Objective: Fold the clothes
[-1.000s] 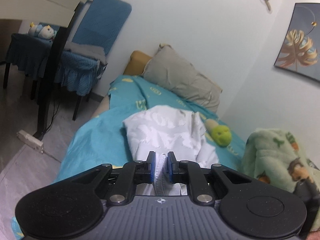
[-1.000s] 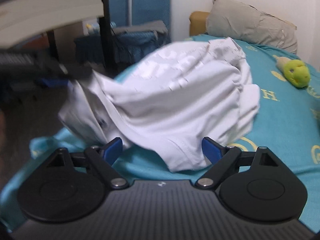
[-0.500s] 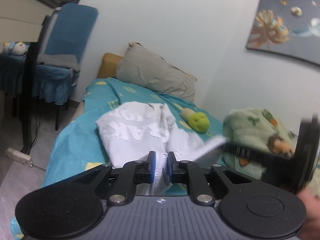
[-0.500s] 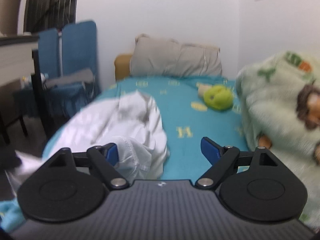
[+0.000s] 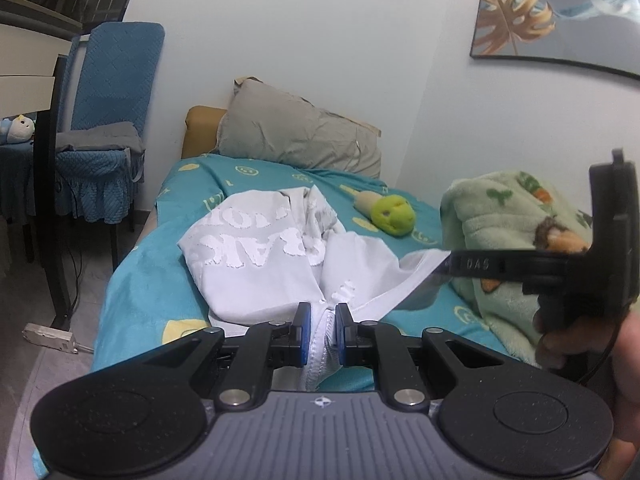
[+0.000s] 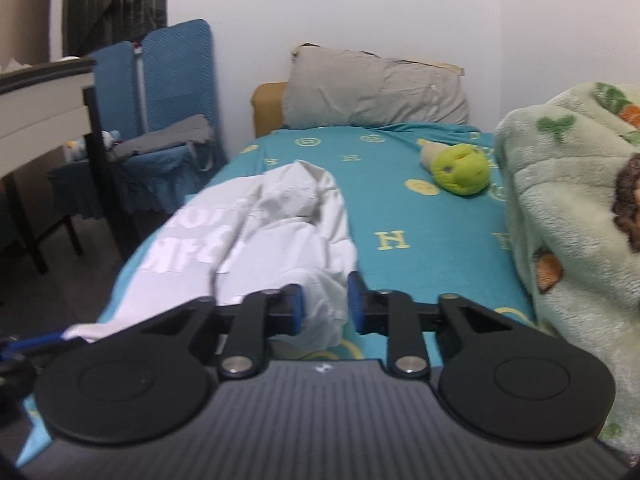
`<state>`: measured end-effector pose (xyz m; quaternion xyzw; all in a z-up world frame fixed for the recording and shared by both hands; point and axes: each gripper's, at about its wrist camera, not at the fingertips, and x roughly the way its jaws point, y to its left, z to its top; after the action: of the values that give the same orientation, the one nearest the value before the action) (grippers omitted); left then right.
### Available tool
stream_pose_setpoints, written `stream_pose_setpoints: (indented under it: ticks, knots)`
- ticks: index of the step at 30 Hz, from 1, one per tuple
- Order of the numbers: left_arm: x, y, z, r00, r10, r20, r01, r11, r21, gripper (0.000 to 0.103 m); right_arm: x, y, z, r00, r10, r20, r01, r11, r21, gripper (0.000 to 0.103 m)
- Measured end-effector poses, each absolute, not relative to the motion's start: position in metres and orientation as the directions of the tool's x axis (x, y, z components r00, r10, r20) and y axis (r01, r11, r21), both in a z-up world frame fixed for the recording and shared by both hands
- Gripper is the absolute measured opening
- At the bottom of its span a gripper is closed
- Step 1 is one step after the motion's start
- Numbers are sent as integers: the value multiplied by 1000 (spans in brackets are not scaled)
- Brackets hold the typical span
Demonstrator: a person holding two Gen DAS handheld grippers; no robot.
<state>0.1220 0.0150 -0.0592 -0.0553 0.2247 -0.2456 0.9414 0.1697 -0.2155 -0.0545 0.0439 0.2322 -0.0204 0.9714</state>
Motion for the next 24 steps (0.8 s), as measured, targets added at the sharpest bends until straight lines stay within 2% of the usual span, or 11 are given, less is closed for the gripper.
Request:
stream_pose_setpoints:
  ticks: [5, 10, 12, 13, 20, 24]
  knots:
    - [124, 12, -62, 777, -471, -418, 430, 882, -194, 16, 167, -216, -51, 891, 26, -453, 34, 991, 126, 13]
    - [121, 3, -67, 783, -444, -436, 431, 892, -135, 28, 167, -223, -51, 887, 67, -457, 26, 981, 194, 12]
    - [119, -2, -69, 794, -419, -441, 424, 901, -94, 54, 167, -229, -51, 886, 93, -454, 26, 969, 247, 12]
    - [117, -4, -70, 799, -409, -442, 423, 904, -72, 57, 167, -232, -51, 885, 112, -452, 22, 960, 281, 12]
    - [113, -31, -89, 813, -323, -484, 421, 900, 108, 64, 164, -246, -47, 897, 183, -403, 4, 907, 420, 12]
    - [114, -41, -99, 831, -245, -499, 391, 896, 211, 65, 160, -254, -44, 911, 177, -372, 12, 890, 455, 12]
